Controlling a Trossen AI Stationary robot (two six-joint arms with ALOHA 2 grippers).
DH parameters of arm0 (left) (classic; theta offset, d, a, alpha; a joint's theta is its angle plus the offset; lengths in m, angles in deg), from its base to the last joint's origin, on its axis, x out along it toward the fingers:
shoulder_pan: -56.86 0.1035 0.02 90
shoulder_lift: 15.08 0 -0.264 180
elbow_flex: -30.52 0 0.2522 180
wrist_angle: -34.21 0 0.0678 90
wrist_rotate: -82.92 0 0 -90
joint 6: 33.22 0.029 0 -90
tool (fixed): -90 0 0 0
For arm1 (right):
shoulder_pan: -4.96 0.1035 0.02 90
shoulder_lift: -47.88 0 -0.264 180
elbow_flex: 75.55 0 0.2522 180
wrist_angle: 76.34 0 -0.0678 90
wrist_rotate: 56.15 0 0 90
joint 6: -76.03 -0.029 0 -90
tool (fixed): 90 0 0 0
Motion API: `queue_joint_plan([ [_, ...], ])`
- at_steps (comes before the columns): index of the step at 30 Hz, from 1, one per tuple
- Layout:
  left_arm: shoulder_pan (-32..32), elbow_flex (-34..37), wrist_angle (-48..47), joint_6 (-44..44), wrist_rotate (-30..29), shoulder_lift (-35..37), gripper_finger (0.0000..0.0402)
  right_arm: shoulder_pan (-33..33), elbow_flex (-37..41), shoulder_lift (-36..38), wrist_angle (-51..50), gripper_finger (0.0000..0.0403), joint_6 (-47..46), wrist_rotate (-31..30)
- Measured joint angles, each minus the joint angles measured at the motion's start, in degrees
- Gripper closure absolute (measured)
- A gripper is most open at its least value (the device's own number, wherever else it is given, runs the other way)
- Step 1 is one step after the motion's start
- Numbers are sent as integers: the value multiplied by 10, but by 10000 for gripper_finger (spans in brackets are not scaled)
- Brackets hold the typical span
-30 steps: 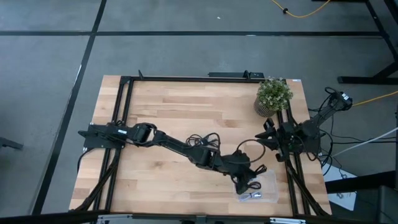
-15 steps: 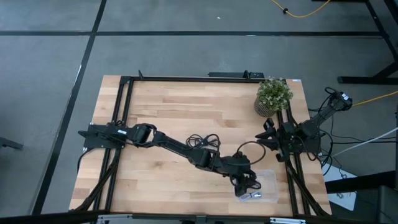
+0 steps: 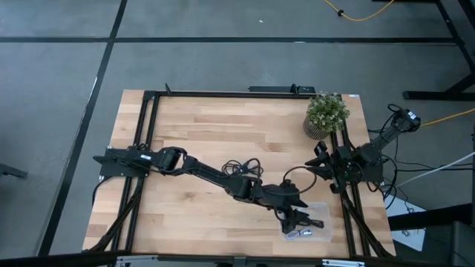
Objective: Pick and place USB-C Cables
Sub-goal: Put the bottom black charger cable into the transparent bin, then adjust the transparent bin
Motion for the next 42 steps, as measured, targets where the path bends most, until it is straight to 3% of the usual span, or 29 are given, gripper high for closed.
queue_joint_plan([
  [9, 3, 0, 3, 4, 2, 5, 250, 0, 0, 0, -4, 313, -2, 0],
  [12, 7, -2, -22, -15, 31, 10, 253, 0, 0, 0, -9, 313, -15, 24],
  [16, 17, -2, -158, -55, 88, 17, 254, 0, 0, 0, -9, 313, -17, 66],
  [23, 43, -3, -476, -148, 89, 51, 254, 0, 0, 0, -13, 313, -17, 73],
  [28, 53, 3, -630, -144, 59, 66, 254, 0, 0, 0, -18, 313, -17, 73],
  [33, 54, -4, -641, -127, -22, 144, 254, 0, 1, 2, -30, 313, -17, 69],
  [42, 42, -2, -644, -117, -107, 156, 254, 0, 0, 2, -29, 313, -17, 63],
])
